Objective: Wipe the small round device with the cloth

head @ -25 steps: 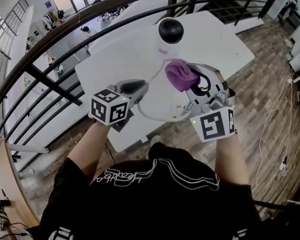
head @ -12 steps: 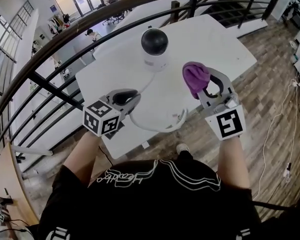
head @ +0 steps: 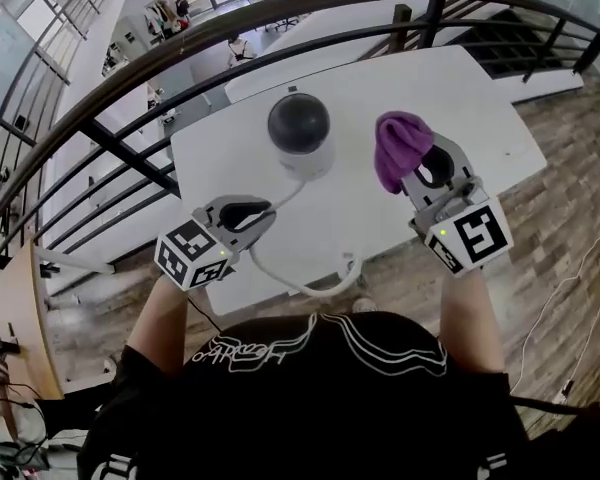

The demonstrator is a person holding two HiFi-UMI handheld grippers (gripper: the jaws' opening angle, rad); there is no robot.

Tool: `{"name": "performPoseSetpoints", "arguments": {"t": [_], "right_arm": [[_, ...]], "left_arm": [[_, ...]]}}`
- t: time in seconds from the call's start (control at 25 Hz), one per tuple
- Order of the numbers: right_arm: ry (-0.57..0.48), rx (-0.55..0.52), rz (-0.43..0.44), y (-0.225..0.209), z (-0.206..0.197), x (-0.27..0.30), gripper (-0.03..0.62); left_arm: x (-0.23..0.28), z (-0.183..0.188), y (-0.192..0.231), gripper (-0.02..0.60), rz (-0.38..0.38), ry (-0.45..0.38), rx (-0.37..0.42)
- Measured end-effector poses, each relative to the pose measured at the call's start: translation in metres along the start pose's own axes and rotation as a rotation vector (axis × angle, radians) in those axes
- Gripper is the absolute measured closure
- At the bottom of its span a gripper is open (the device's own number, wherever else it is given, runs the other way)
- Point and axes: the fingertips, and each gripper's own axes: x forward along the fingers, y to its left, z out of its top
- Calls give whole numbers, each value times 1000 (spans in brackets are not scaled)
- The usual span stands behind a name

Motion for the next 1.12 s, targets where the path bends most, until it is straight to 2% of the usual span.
{"name": "performPoseSetpoints", "arguments": {"t": [0.16, 0.28, 0.48, 0.76, 0.96, 1.12], "right_arm": [[-65, 32, 109, -16, 8, 22, 536], [-100, 32, 195, -14, 13, 42, 536], [-180, 52, 346, -11, 26, 72, 536], [-267, 80, 567, 7, 42, 87, 535], [-312, 92, 673, 19, 47, 94, 535], [-342, 88, 720, 25, 52, 95, 536]], "left_arm": [[8, 3, 2, 517, 66, 28, -1], [6, 2, 3, 522, 118, 17, -24], [10, 0, 9, 523, 222, 47, 23], [13, 0, 8, 522, 317, 55, 10], [13, -1, 8, 522, 365, 77, 33], [10, -1, 11, 522, 387, 82, 28]]}}
